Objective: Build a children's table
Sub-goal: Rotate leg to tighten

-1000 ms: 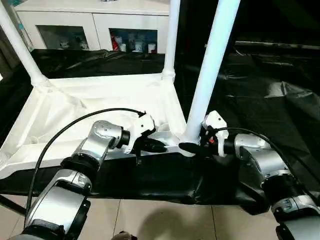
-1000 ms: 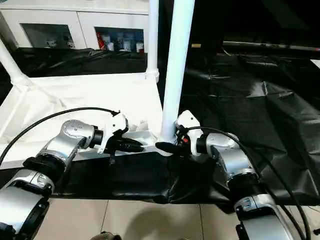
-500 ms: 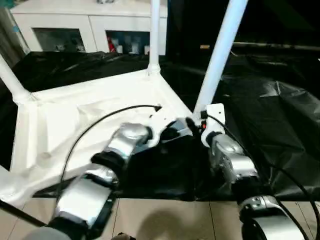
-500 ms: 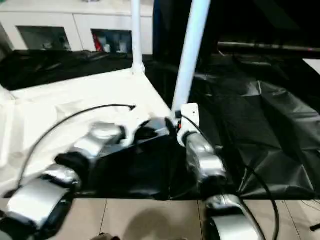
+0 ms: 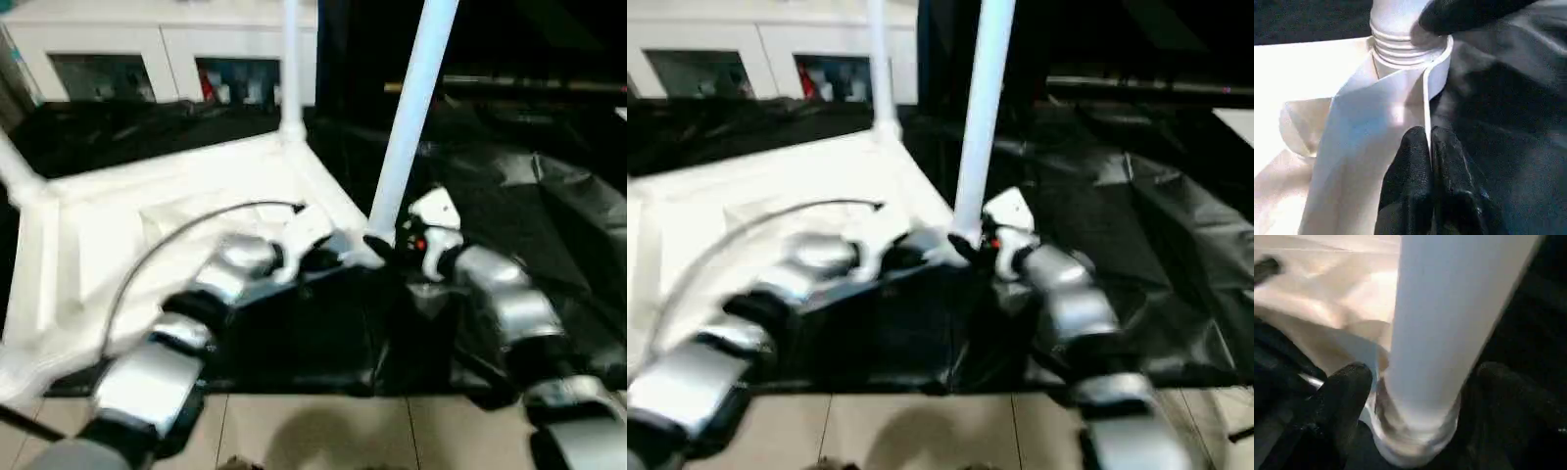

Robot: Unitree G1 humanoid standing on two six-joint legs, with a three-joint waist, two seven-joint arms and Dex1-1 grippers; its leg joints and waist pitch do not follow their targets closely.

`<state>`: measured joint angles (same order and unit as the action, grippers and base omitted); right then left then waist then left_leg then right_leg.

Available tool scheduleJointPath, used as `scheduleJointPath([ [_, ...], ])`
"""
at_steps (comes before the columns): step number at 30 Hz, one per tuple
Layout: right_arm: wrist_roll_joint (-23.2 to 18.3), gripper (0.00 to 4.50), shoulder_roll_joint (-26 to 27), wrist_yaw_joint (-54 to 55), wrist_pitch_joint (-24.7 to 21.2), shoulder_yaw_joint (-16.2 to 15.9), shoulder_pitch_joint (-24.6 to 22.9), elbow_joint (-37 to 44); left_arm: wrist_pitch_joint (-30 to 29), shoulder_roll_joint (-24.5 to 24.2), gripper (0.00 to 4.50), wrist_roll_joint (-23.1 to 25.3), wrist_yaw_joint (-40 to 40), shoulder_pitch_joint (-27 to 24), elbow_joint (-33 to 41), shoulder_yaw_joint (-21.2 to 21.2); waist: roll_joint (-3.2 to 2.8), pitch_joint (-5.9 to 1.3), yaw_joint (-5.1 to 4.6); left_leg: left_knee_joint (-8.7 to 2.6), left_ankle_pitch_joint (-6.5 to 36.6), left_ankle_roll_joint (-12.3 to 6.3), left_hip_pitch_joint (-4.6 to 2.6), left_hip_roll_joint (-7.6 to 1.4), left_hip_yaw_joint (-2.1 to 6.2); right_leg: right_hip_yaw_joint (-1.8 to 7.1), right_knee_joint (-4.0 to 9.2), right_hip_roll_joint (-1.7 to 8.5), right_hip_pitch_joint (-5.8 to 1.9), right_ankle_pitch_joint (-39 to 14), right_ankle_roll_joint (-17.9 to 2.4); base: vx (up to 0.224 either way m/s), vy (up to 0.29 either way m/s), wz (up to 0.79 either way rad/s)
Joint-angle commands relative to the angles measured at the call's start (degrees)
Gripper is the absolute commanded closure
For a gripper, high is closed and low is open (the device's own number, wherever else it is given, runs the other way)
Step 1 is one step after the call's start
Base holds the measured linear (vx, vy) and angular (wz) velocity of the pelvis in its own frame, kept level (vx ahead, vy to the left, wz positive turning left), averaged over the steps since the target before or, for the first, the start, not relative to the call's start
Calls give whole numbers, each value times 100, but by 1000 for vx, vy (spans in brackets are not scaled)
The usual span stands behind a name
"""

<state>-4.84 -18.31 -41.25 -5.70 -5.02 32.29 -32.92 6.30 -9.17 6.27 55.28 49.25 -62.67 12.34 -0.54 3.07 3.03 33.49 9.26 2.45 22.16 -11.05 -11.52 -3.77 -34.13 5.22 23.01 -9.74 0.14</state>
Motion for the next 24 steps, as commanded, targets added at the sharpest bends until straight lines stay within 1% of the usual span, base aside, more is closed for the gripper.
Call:
scheduleJointPath([
  [1, -103, 61, -115, -580, -95, -222, -152, 208, 153, -46, 450, -149, 840, -205, 137, 145, 104, -411, 58, -325, 1026, -620, -88, -227, 83, 222, 369, 330, -275, -933, -1411, 0, 0, 0],
  [3, -169, 61, -231, -902, -138, -284, -210, 285, 66, -107, 450, -318, 1306, -269, 291, 129, 101, -417, 94, -323, 987, -628, -94, -239, 74, 216, 338, 330, -275, -782, -1557, 0, 0, 0],
  [4, -188, 61, -265, -1006, -148, -305, -228, 309, 16, -123, 450, -373, 1441, -285, 340, 119, 93, -415, 106, -324, 1015, -622, -110, -250, 70, 216, 330, 328, -270, -737, -1626, 0, 0, 0],
  [5, -244, 61, -336, -1219, -195, -378, -254, 369, 20, -153, 450, -430, 1643, -314, 412, 119, 92, -411, 125, -323, 1039, -621, -116, -252, 64, 216, 327, 325, -262, -741, -1653, 0, 0, 0],
  [9, -266, 61, -423, -1616, -308, -502, -333, 543, -14, -187, 450, -487, 1948, -339, 474, 85, 98, -385, 159, -345, 1288, -503, -129, -257, 64, 228, 361, 341, -252, -1105, -1558, 0, 0, 0],
  [10, -203, 61, -401, -1574, -282, -523, -327, 519, 3, -193, 450, -471, 1958, -344, 469, 72, 95, -380, 177, -355, 1359, -448, -135, -258, 69, 231, 380, 351, -245, -1292, -1499, 0, 0, 0],
  [12, -170, 61, -337, -1507, -307, -511, -289, 444, 15, -208, 450, -455, 1971, -363, 484, 64, 101, -376, 185, -361, 1436, -353, -143, -255, 75, 238, 401, 363, -237, -1503, -1427, 0, 0, 0],
  [13, -170, 88, -337, -1507, -307, -511, -289, 444, 15, -208, 450, -455, 1971, -363, 484, 64, 101, -379, 188, -367, 1430, -322, -144, -254, 78, 239, 403, 361, -233, -1540, -1395, 0, 0, 0],
  [15, -216, 99, -262, -1438, -353, -464, -245, 407, 16, -223, 450, -442, 1947, -381, 514, 69, 96, -383, 179, -372, 1384, -302, -126, -248, 86, 237, 394, 356, -243, -1482, -1375, 0, 0, 0],
  [16, -252, 108, -260, -1464, -387, -469, -245, 429, -11, -227, 450, -449, 1958, -393, 545, 69, 95, -383, 178, -371, 1389, -300, -130, -248, 86, 234, 396, 357, -243, -1475, -1370, 0, 0, 0],
  [19, -259, 147, -287, -1538, -429, -494, -274, 474, -46, -227, 450, -452, 1989, -401, 571, 65, 96, -389, 173, -366, 1354, -314, -128, -247, 83, 235, 383, 348, -244, -1381, -1392, 0, 0, 0],
  [20, -251, 147, -294, -1551, -427, -501, -287, 478, -39, -224, 450, -444, 1981, -399, 566, 66, 99, -386, 172, -366, 1336, -322, -123, -245, 82, 236, 382, 347, -247, -1361, -1395, 0, 0, 0],
  [21, -245, 166, -297, -1561, -425, -505, -295, 479, -31, -223, 450, -436, 1976, -399, 562, 66, 95, -390, 176, -363, 1323, -334, -128, -249, 81, 235, 381, 350, -242, -1342, -1403, 0, 0, 0],
  [24, -222, 177, -302, -1578, -426, -506, -331, 451, -25, -215, 450, -420, 1956, -399, 547, 60, 100, -389, 176, -361, 1307, -342, -125, -245, 80, 235, 378, 347, -244, -1318, -1411, 0, 0, 0],
])
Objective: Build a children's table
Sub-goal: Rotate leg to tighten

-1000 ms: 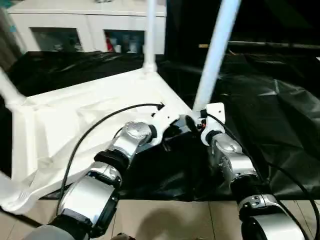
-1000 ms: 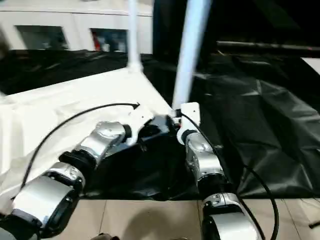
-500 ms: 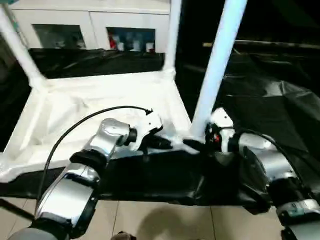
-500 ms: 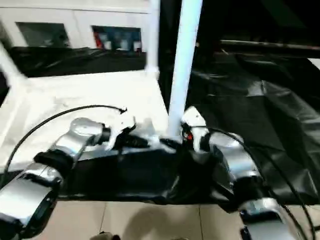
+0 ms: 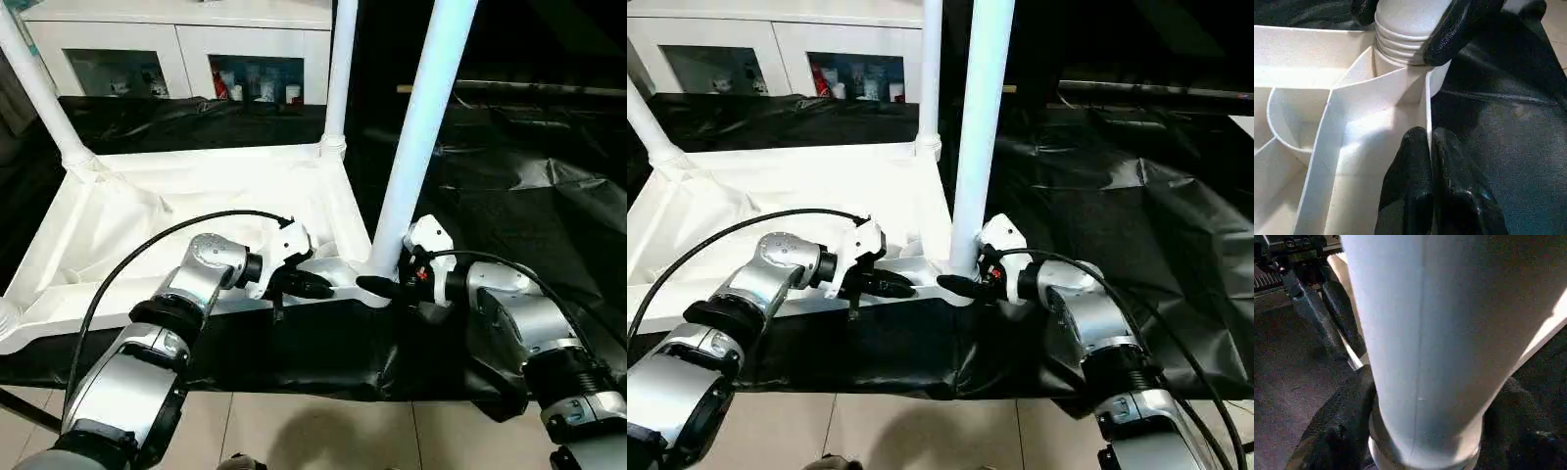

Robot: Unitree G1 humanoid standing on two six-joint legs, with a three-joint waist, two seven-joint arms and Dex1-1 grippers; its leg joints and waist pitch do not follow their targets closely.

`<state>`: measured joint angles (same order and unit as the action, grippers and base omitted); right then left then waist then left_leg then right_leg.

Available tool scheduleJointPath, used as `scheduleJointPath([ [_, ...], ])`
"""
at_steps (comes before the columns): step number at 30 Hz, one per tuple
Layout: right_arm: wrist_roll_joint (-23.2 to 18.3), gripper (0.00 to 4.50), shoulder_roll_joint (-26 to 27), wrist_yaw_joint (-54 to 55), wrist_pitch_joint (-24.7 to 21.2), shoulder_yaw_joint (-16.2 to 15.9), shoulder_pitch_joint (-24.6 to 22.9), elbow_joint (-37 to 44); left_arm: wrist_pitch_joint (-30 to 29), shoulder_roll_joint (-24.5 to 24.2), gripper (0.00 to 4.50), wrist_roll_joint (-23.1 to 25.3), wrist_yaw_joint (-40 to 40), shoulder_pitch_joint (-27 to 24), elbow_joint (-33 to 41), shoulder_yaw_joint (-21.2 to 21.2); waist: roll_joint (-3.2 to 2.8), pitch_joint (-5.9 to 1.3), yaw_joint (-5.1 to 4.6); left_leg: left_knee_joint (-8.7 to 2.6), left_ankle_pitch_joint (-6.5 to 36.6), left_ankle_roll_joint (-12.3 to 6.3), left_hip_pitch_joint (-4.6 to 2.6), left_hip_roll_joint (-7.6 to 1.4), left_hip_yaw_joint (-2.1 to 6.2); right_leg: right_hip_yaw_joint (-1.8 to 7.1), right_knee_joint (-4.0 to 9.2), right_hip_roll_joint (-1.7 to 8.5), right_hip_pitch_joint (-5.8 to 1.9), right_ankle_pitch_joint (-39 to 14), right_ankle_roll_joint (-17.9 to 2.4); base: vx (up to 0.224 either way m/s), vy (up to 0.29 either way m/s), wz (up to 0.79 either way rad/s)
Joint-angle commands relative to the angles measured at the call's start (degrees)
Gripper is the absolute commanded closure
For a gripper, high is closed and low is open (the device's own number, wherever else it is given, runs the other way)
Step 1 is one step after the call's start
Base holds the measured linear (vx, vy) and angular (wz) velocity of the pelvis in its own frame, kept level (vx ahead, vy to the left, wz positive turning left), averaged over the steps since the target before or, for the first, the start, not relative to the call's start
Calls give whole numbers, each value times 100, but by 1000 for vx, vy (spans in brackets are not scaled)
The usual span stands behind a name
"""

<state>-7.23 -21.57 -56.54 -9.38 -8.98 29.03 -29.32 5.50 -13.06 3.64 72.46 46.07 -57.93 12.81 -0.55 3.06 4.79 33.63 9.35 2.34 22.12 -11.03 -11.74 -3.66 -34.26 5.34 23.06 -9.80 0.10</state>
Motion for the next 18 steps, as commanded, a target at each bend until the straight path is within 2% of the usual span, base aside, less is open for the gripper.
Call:
scheduleJointPath([
  [1, 26, 177, 22, -47, -48, -112, -14, 79, 46, 177, 450, -160, 241, -85, 75, 11, 96, -389, 2, -374, 1304, -331, -128, -251, 103, 224, 394, 338, -245, -1321, -1408, 0, 0, 0],
  [5, 46, 182, 65, 55, -49, -79, -54, 4, 46, 174, 450, -124, 118, -107, 66, -3, 101, -390, -1, -371, 1306, -327, -125, -247, 101, 224, 396, 339, -249, -1341, -1401, 0, 0, 0],
  [8, 141, 183, 192, 490, 44, 29, -50, -216, 31, 202, 450, -36, -254, -92, 0, -22, 100, -381, -8, -378, 1352, -298, -125, -244, 104, 225, 411, 341, -239, -1459, -1366, 0, 0, 0],
  [9, 207, 183, 295, 858, 91, 116, -20, -381, 16, 233, 450, 49, -585, -58, -70, -27, 94, -374, -30, -386, 1447, -238, -136, -246, 112, 230, 425, 349, -218, -1602, -1336, 0, 0, 0],
  [10, 334, 183, 539, 1644, 84, 263, 8, -632, -82, 348, 450, 149, -1277, 32, -247, -93, 99, -371, -55, -392, 1555, -167, -152, -238, 117, 231, 448, 351, -203, -1786, -1295, 0, 0, 0],
  [11, 338, 183, 557, 1697, 74, 275, 10, -643, -91, 359, 450, 149, -1315, 37, -256, -100, 93, -357, -72, -405, 1617, -116, -164, -238, 122, 232, 464, 344, -183, -1898, -1267, 0, 0, 0],
  [13, 392, 183, 949, 2791, -183, 522, 39, -811, -282, 608, 450, 111, -2110, 144, -399, -273, 98, -344, -129, -436, 1857, 24, -182, -231, 153, 219, 513, 343, -177, -2334, -1125, 0, 0, 0],
  [14, 396, 183, 1037, 3015, -237, 576, 45, -835, -329, 665, 450, 100, -2251, 165, -417, -303, 96, -342, -151, -443, 1889, 53, -182, -228, 154, 220, 519, 339, -168, -2383, -1097, 0, 0, 0],
  [15, 375, 183, 1287, 3541, -377, 708, 55, -884, -409, 821, 450, 151, -2727, 227, -471, -324, 108, -339, -182, -447, 2015, 76, -193, -221, 165, 211, 548, 335, -161, -2530, -1031, 0, 0, 0],
  [16, 375, 183, 1287, 3541, -377, 708, 55, -884, -409, 821, 450, 151, -2727, 227, -471, -324, 98, -330, -188, -451, 2116, 86, -220, -225, 168, 218, 579, 343, -135, -2633, -989, 0, 0, 0],
  [17, 344, 183, 1491, 3919, -465, 808, 63, -917, -469, 949, 450, 197, -3087, 276, -512, -329, 88, -326, -194, -449, 2162, 87, -219, -217, 171, 217, 588, 344, -130, -2686, -969, 0, 0, 0],
  [18, 248, 183, 1948, 4360, -412, 889, 128, -1011, -514, 1273, 450, 265, -3669, 376, -604, -317, 88, -327, -205, -446, 2244, 92, -228, -217, 165, 231, 609, 349, -111, -2760, -921, 0, 0, 0],
])
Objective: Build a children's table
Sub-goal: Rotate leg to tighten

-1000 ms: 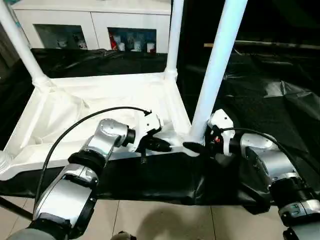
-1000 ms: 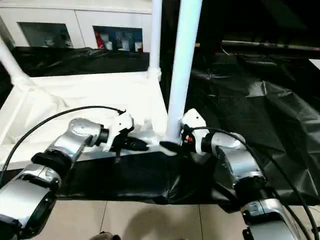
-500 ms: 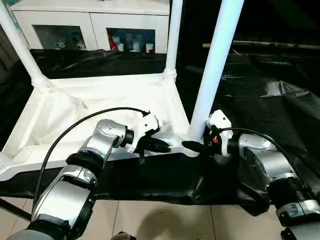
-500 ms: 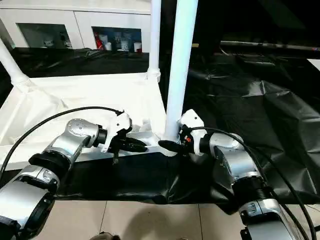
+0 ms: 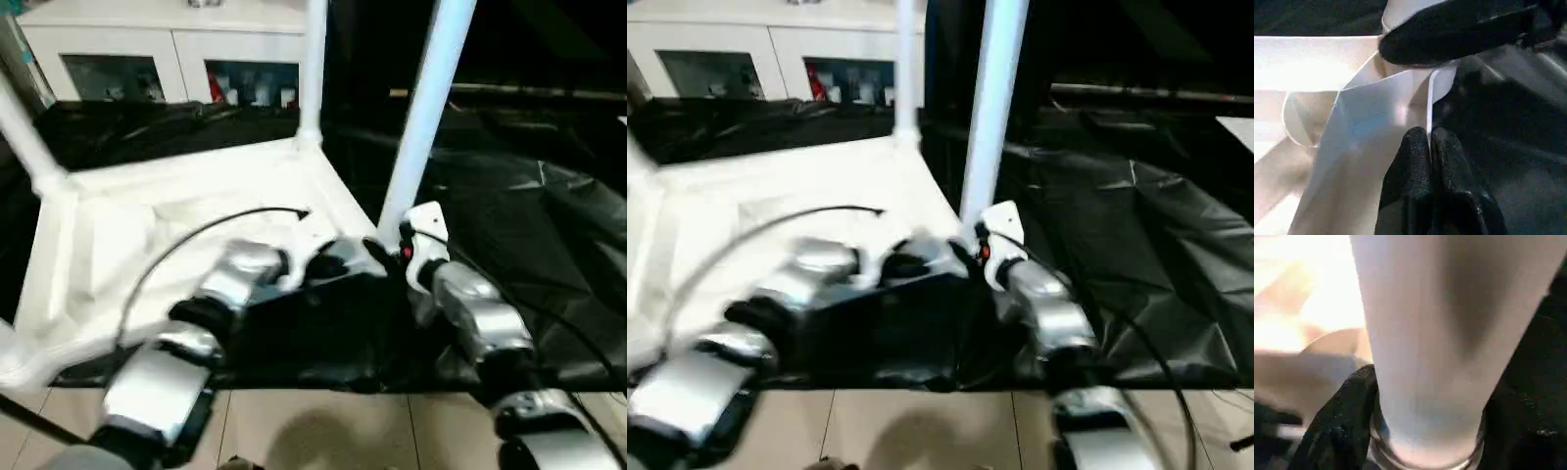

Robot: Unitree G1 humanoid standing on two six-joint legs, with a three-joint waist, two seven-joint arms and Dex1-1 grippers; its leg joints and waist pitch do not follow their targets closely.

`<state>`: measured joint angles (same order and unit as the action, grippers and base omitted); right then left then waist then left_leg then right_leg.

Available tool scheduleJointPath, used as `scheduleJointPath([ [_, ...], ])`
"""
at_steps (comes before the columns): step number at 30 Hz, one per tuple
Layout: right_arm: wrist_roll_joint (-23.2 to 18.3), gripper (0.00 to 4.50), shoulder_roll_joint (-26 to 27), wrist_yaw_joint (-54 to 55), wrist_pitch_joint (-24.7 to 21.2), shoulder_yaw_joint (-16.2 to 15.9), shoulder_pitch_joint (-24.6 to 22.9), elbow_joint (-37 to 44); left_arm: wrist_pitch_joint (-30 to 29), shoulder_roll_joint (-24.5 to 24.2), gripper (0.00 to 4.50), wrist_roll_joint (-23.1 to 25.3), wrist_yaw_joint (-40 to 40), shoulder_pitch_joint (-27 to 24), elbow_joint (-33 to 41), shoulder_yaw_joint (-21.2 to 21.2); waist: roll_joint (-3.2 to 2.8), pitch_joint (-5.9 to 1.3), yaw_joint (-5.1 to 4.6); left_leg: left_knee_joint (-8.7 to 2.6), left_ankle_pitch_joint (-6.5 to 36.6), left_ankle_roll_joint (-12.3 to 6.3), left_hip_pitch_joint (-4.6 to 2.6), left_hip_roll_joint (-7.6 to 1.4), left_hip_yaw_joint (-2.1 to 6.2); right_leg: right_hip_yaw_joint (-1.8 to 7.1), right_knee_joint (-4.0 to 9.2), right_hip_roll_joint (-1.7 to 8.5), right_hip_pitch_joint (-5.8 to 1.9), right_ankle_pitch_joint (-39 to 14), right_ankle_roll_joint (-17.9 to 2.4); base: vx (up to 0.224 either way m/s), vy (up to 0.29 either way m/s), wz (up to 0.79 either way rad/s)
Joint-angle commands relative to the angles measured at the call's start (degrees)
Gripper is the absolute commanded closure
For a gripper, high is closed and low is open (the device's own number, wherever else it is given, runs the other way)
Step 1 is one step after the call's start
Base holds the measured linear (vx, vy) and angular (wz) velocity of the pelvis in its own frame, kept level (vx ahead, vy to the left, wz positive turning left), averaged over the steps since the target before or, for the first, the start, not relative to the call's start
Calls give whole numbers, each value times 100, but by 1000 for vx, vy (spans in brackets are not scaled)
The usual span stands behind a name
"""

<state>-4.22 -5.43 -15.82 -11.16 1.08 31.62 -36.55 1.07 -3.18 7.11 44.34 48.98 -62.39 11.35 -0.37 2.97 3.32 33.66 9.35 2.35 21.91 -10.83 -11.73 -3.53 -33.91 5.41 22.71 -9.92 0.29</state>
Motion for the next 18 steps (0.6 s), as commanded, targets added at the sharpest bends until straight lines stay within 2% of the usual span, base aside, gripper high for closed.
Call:
scheduleJointPath([
  [1, -53, 183, 336, 288, -234, -117, -131, -289, -71, 287, 450, -81, -858, 85, -159, -171, 75, -315, -49, -437, 2333, 105, -252, -224, 166, 207, 616, 342, -39, -2895, -887, 0, 0, 0],
  [2, -17, 183, 425, 333, -160, -172, -99, -321, -48, 365, 450, -46, -926, 103, -175, -132, 77, -314, -41, -439, 2345, 93, -253, -222, 170, 203, 625, 345, -45, -2929, -857, 0, 0, 0],
  [3, 17, 183, 479, 407, -95, -183, -66, -367, -28, 410, 450, -28, -960, 115, -191, -112, 70, -313, -44, -465, 2306, 60, -210, -223, 182, 197, 628, 345, -79, -2911, -783, 0, 0, 0],
  [4, -5, 183, 498, 388, -65, -170, -48, -390, 0, 416, 450, -18, -947, 122, -197, -99, 70, -313, -44, -465, 2306, 60, -210, -223, 182, 197, 628, 345, -79, -2911, -783, 0, 0, 0],
  [6, -42, 114, 529, 365, 37, -126, -1, -402, 77, 408, 450, 17, -905, 149, -232, -75, 63, -322, -48, -485, 2268, 25, -188, -227, 189, 189, 629, 351, -102, -2786, -757, 0, 0, 0],
  [7, -69, 114, 525, 322, 54, -95, 15, -383, 98, 396, 450, 33, -903, 163, -243, -79, 0, -325, -48, -501, 2265, 37, -193, -235, 203, 185, 617, 348, -114, -2672, -782, 0, 0, 0],
  [8, -74, 114, 519, 309, 58, -89, 18, -376, 103, 389, 450, 36, -896, 166, -244, -79, 31, -327, -74, -515, 2285, 47, -170, -239, 202, 187, 607, 335, -123, -2511, -813, 0, 0, 0],
  [11, -74, 76, 333, 75, 57, -55, 68, -256, 186, 261, 450, 30, -692, 185, -241, -101, 46, -331, -97, -516, 2356, 42, -161, -232, 202, 183, 590, 336, -138, -2429, -866, 0, 0, 0],
  [14, -335, 76, -385, -1225, -237, -148, 32, 219, 436, -92, 450, 28, 49, 155, -215, -64, 70, -340, -104, -492, 2211, -100, -143, -221, 188, 189, 588, 341, -178, -2297, -909, 0, 0, 0],
  [17, -440, 76, -753, -1899, -310, -238, -51, 489, 590, -252, 450, 21, 487, 112, -221, -35, 96, -351, -82, -463, 1876, -273, -98, -222, 160, 199, 556, 348, -209, -2020, -986, 0, 0, 0],
  [18, -478, 76, -1028, -2407, -341, -344, -117, 654, 671, -350, 450, -1, 844, 76, -219, -4, 82, -369, -71, -451, 1695, -320, -77, -226, 160, 195, 532, 356, -234, -1916, -1027, 0, 0, 0],
])
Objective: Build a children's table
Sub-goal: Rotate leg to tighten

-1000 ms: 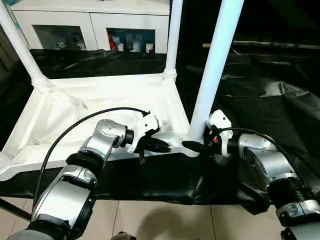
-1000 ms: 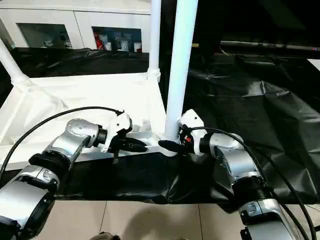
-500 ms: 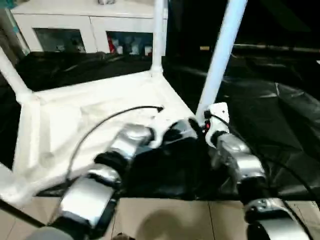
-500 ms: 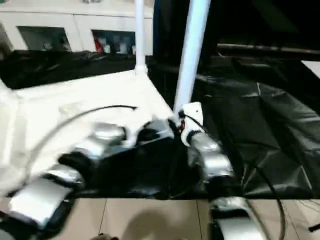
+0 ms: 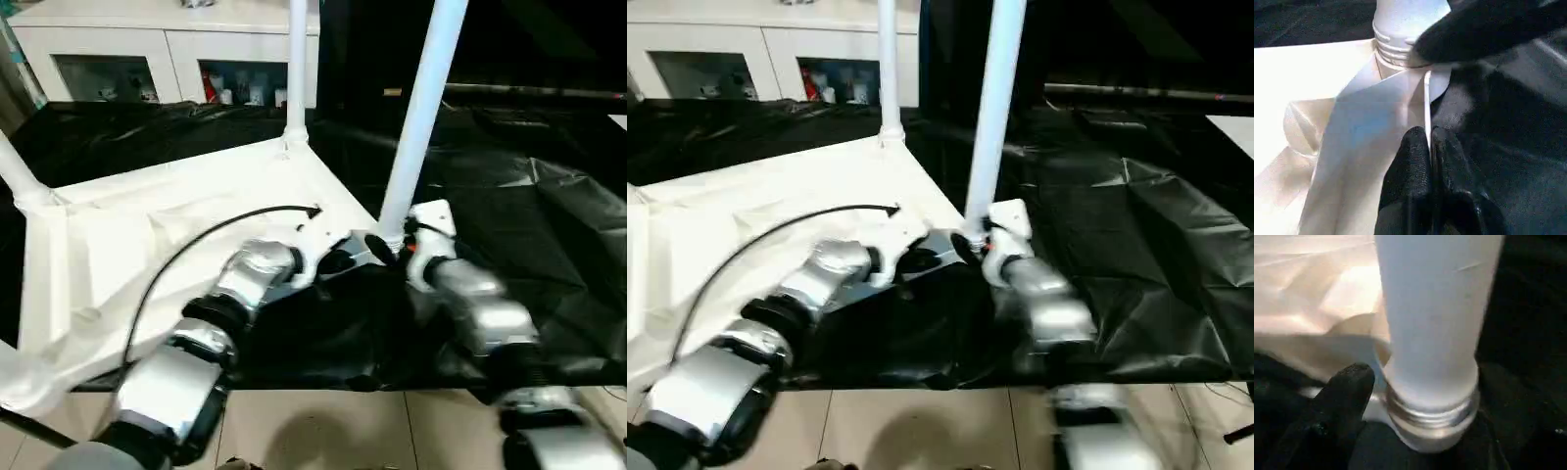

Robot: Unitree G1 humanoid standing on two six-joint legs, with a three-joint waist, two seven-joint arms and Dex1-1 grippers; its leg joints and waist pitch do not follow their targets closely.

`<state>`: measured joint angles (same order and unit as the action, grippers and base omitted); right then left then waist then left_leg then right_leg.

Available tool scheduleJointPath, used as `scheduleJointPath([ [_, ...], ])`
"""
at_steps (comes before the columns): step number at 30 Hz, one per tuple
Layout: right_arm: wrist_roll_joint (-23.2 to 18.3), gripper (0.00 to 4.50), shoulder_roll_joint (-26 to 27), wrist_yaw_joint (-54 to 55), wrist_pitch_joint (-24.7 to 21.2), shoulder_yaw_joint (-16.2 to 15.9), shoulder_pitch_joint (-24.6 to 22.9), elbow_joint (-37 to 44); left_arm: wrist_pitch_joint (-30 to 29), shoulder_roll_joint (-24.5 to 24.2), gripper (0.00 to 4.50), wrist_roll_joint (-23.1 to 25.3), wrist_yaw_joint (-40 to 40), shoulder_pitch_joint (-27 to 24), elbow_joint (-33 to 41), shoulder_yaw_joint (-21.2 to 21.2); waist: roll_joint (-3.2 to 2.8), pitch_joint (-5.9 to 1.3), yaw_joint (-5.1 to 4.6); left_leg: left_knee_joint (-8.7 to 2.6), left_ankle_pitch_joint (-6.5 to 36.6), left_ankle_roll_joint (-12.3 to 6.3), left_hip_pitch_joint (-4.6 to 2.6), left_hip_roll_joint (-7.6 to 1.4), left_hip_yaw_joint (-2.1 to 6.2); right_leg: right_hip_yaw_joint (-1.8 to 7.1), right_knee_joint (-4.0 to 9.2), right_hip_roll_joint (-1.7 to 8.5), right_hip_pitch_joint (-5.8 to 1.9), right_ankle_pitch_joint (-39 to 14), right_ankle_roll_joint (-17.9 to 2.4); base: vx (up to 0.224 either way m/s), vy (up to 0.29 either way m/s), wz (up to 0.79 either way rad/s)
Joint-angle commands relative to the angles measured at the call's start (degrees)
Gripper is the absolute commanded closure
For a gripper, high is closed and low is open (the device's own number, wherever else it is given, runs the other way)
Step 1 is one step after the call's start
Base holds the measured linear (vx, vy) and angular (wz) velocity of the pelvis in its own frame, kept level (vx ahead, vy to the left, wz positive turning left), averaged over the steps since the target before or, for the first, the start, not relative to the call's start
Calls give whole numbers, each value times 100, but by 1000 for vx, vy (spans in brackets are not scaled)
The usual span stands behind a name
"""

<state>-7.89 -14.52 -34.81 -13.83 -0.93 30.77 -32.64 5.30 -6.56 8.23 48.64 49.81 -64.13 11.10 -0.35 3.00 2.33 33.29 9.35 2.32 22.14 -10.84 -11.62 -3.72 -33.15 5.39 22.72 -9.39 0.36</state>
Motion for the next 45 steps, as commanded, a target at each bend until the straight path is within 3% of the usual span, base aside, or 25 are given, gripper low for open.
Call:
scheduleJointPath([
  [1, -100, 76, -265, -757, -61, -209, -67, 333, 304, -64, 450, -135, 635, -31, -30, 42, 88, -390, 52, -387, 1525, -366, -108, -232, 131, 219, 431, 356, -235, -1728, -1107, 0, 0, 0],
  [5, -106, 76, -590, -1367, -80, -383, -172, 525, 324, -143, 450, -327, 1304, -98, 89, 7, 79, -417, 134, -338, 1009, -534, -95, -252, 90, 198, 317, 335, -255, -976, -1421, 0, 0, 0],
  [6, -135, 76, -862, -1921, -142, -616, -319, 795, 228, -201, 450, -548, 2049, -165, 276, -8, 81, -434, 160, -323, 835, -596, -86, -254, 89, 191, 268, 326, -272, -666, -1528, 0, 0, 0],
  [7, -136, 76, -918, -2027, -150, -670, -349, 854, 197, -214, 450, -584, 2198, -176, 315, -3, 94, -439, 201, -308, 695, -681, -87, -263, 81, 195, 223, 329, -278, -371, -1629, 0, 0, 0],
  [9, -105, 76, -988, -2145, -141, -762, -390, 924, 137, -230, 450, -650, 2438, -198, 386, 2, 81, -434, 226, -292, 693, -757, -101, -272, 70, 200, 192, 322, -253, -161, -1734, 0, 0, 0],
  [13, 41, 76, -1021, -2254, 24, -925, -425, 925, 165, -229, 450, -670, 2609, -195, 380, -9, 71, -420, 311, -308, 926, -641, -142, -285, 60, 206, 224, 332, -234, -497, -1716, 0, 0, 0],
  [16, 53, 76, -981, -2334, 43, -952, -398, 860, 243, -228, 450, -643, 2604, -162, 304, -26, 79, -386, 300, -336, 1238, -447, -138, -283, 77, 212, 285, 344, -226, -1112, -1548, 0, 0, 0],
  [21, 47, 121, -989, -2380, 53, -1031, -380, 845, 279, -289, 450, -517, 2530, -151, 300, 5, 88, -368, 286, -349, 1490, -281, -150, -272, 85, 227, 347, 352, -202, -1680, -1344, 0, 0, 0],
  [29, 82, 171, -954, -2418, 111, -994, -368, 762, 320, -317, 450, -434, 2478, -115, 243, 34, 81, -388, 281, -342, 1328, -338, -129, -272, 91, 218, 307, 339, -214, -1387, -1389, 0, 0, 0],
  [34, 101, 174, -682, -1632, 110, -674, -306, 473, 342, -309, 450, -254, 1958, -75, 119, 68, 78, -385, 249, -345, 1382, -299, -134, -262, 95, 216, 324, 337, -198, -1518, -1367, 0, 0, 0],
  [41, -91, 175, 379, 1021, -156, 335, -103, -347, -82, 57, 450, -6, -52, 149, -262, -62, 62, -364, 115, -392, 1754, 15, -181, -246, 128, 222, 403, 342, -140, -2095, -1212, 0, 0, 0],
  [42, -91, 175, 379, 1021, -156, 335, -103, -347, -82, 57, 450, -6, -52, 149, -262, -62, 62, -369, 109, -389, 1787, 22, -184, -239, 130, 219, 409, 343, -142, -2123, -1193, 0, 0, 0],
  [45, 103, 175, 1068, 2543, -54, 577, 87, -802, -356, 610, 450, -69, -1258, 258, -354, -242, 39, -365, 34, -413, 1865, 120, -187, -240, 142, 221, 419, 321, -125, -2071, -1147, 0, 0, 0],
])
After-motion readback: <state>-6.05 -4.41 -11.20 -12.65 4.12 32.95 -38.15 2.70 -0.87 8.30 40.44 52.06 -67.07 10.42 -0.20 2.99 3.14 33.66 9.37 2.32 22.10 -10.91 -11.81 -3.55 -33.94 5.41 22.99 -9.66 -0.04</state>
